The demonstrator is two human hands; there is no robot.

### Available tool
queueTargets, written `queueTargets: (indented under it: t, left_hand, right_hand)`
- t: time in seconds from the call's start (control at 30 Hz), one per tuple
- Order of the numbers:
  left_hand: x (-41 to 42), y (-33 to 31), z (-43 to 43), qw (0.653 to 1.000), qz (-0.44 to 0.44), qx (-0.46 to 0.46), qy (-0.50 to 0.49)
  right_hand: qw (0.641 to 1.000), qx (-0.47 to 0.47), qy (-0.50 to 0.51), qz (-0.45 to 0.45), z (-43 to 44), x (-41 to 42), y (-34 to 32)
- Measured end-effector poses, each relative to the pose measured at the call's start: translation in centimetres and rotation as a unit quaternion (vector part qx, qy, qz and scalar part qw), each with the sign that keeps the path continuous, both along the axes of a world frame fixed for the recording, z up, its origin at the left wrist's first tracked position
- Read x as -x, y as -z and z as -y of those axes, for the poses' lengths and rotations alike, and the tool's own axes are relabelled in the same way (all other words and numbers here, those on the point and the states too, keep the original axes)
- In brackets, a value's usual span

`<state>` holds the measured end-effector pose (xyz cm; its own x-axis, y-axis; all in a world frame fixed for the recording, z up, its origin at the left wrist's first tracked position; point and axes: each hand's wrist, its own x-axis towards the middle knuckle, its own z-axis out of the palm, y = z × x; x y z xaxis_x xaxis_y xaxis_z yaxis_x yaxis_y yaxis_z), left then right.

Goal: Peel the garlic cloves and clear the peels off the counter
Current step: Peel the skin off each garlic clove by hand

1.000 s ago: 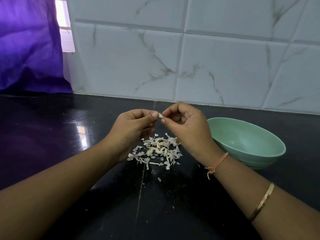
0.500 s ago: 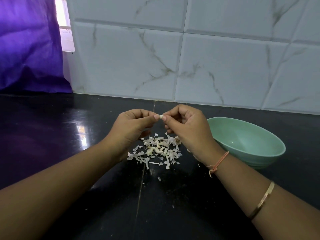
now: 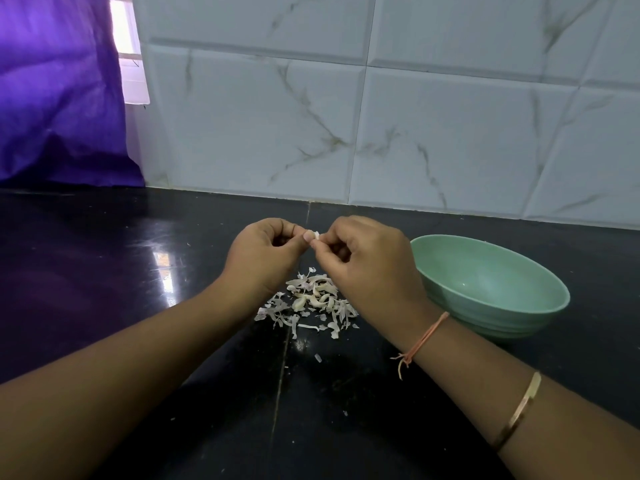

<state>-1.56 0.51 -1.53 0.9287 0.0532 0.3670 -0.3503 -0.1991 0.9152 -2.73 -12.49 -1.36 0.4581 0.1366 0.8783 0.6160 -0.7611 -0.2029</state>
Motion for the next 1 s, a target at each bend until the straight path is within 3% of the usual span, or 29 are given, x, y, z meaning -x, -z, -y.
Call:
queueTargets:
  t: [0.1,0.2,0.43,0.67,1.0]
  left_hand:
    - [0.0,-0.1,-0.1,1.000,-0.004,0.014,0.011]
    - [0.2,-0.1,-0.1,0.999,-0.002,0.028,0.033]
    - [0.4,0.1,0.1,0.998,0.018,0.017,0.062]
    - [0.3,-0.1,-0.3,0.999,-0.006,0.016,0.036]
    - [0.6,-0.2,-0.2,0.998,-0.009,0.033,0.056]
  right_hand:
    - [1.000,0.009,0.013,0.006,-0.3,0.2,0.0]
    - [0.992,-0.094,-0.027,-0.082,0.0,0.0,-0.2]
    - [0.917,-0.286,-0.137,-0.242,0.9,-0.4,-0.6]
    - [0.874,-0.343,-0.203,-0.278,0.8,-0.3,-0.7]
    - [0.855,-0.339,-0.255,-0.299,0.7,-0.1,-0.8]
